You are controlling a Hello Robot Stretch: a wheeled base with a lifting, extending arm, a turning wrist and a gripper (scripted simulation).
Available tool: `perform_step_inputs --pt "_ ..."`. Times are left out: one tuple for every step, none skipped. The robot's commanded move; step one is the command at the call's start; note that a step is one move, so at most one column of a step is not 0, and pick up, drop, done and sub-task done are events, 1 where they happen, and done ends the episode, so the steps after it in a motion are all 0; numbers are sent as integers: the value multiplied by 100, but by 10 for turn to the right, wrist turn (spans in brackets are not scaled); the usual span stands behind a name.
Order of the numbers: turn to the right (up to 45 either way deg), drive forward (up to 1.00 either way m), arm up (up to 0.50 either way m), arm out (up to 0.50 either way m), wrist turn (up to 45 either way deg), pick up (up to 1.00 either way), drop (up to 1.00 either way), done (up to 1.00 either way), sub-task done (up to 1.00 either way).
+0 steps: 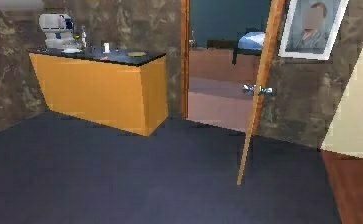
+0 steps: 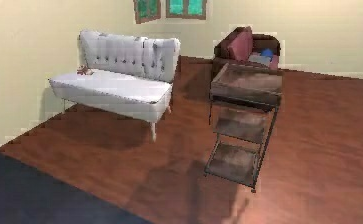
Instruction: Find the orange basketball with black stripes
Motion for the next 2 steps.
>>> perform_step_inputs --pt "0 100 0 0 0 0 0 0 0" --pt "30 0 0 0 0 0 0 0 0"
